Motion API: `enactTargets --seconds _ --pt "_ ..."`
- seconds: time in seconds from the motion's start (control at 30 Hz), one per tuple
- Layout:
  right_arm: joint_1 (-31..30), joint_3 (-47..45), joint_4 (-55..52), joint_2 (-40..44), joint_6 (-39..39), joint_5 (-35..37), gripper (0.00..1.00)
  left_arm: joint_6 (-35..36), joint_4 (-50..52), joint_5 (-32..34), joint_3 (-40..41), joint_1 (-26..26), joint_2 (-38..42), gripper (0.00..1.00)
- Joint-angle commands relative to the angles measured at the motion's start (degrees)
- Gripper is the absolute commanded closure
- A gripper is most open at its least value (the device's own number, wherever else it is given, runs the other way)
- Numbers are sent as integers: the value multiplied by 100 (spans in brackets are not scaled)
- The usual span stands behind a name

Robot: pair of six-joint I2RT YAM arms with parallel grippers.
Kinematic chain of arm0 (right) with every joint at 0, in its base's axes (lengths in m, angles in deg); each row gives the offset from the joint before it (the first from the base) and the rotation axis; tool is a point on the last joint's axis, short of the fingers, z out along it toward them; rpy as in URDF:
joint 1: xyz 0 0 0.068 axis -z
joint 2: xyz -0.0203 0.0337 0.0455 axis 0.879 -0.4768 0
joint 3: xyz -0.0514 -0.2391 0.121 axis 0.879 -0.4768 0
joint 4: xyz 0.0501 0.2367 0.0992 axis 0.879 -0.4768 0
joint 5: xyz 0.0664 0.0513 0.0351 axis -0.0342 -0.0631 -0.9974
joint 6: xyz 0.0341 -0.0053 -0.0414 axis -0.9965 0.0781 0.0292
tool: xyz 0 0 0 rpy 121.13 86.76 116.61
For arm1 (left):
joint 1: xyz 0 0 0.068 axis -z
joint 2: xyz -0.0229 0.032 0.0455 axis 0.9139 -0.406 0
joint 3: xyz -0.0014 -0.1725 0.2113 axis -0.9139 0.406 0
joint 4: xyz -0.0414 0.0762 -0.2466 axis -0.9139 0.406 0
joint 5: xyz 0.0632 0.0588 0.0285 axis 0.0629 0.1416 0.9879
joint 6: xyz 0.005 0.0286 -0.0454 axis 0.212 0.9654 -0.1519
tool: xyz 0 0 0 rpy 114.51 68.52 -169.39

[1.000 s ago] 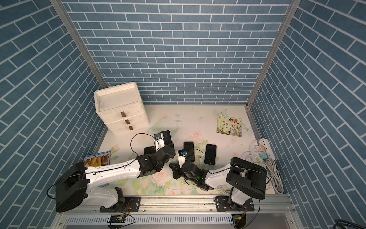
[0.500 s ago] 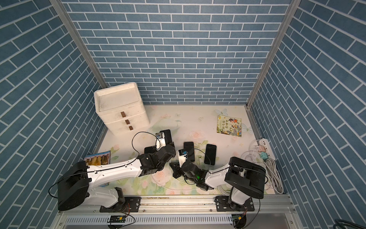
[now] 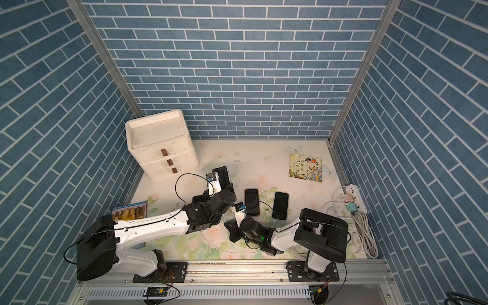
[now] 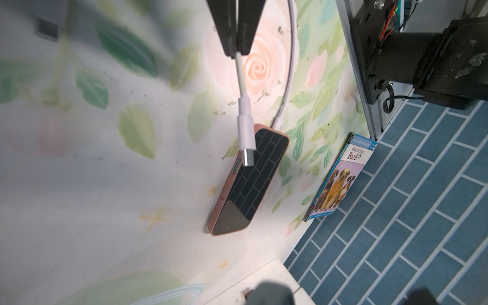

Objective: Unplug the charging cable from the phone
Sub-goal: Remove the charging cable from the phone, then place the phone at the center of the board.

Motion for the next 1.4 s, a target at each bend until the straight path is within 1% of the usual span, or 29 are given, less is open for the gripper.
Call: enactTargets --seconds 0.0,0.23,0.27,0.33,0.37,0.47,0.57,0.6,0.67,0.73,0.87,0.93,1.03,1.2,1.37 --pt "-14 74 -148 -101 235 -135 100 -87 -261 281 -124 19 215 100" --pt "-41 161 -109 -432 130 -311 100 -231 155 415 48 7 445 100" --pt "-48 142 -85 -461 96 -313 93 -245 243 418 63 10 451 100" --pt "-54 88 -25 -475 59 -301 74 -271 396 419 87 -1 413 100" --pt "-54 65 -29 -442 58 -290 67 -283 465 420 84 -5 360 100" --pt "-38 48 -281 -198 143 -102 50 -359 716 329 47 -49 121 100" --pt "17 -70 -402 268 272 -6 38 -393 924 91 -63 -159 -229 100" --pt "55 -146 -425 457 292 36 32 -393 983 39 -106 -183 -350 100" --pt "121 -265 -638 832 288 223 25 -354 1051 -53 -211 -268 -585 100" --pt "175 -344 -1038 1377 235 562 22 -222 1107 -241 -358 -376 -842 100" --pt "245 -301 -2214 2330 -20 1398 20 12 1353 -504 -763 -500 -1429 100" --pt "283 -321 -2574 2820 -153 1672 19 105 1401 -580 -911 -506 -1676 100" --pt "313 -356 -3004 3335 -353 1911 18 178 1478 -690 -1035 -514 -1975 100" --pt "370 -240 -3683 3711 -639 2225 18 138 1603 -900 -1052 -525 -2305 100" --pt "446 -162 -3907 3807 -710 2222 18 10 1524 -989 -775 -525 -2307 100"
